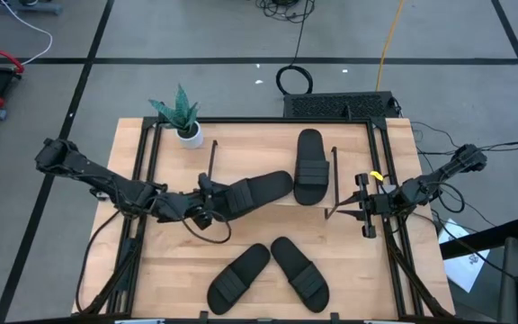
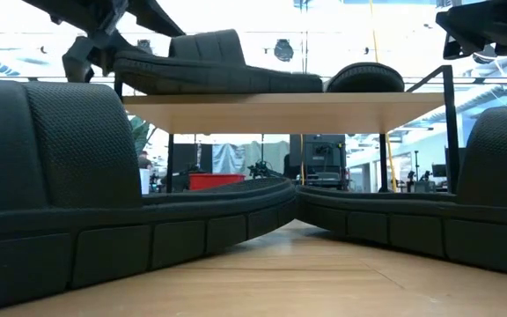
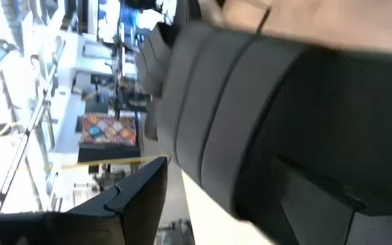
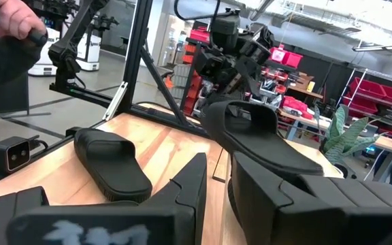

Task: Pick and place slides into the shelf
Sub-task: Put the top left black slide on the shelf

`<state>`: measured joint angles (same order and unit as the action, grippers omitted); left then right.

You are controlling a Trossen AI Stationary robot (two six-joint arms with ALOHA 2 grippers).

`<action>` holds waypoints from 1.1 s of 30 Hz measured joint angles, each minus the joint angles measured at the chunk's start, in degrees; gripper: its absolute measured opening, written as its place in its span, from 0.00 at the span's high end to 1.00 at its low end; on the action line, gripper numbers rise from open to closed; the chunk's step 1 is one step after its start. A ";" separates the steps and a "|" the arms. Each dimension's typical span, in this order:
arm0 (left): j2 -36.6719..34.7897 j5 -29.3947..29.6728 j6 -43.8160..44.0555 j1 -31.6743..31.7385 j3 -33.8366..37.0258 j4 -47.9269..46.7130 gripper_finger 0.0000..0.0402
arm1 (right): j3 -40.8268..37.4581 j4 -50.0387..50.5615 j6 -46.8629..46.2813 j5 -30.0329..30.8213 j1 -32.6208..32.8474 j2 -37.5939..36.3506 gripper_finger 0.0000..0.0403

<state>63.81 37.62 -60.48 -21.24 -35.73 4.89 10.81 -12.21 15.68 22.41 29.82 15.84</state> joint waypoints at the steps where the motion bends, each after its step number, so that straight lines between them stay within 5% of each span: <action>1: -0.09 -0.16 -0.43 -0.33 0.00 0.43 0.32 | 0.00 0.00 0.00 0.00 0.00 0.00 0.84; 17: -0.04 -0.36 -4.36 1.29 0.04 3.82 0.32 | 0.00 0.02 0.00 0.00 0.00 1.00 0.84; 33: -0.09 -8.62 -4.30 6.08 0.04 4.30 0.32 | 0.00 -0.02 0.02 0.00 0.00 1.51 0.84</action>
<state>63.72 28.99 -64.78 -15.16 -35.68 9.19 10.81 -12.23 15.70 22.41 29.82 17.34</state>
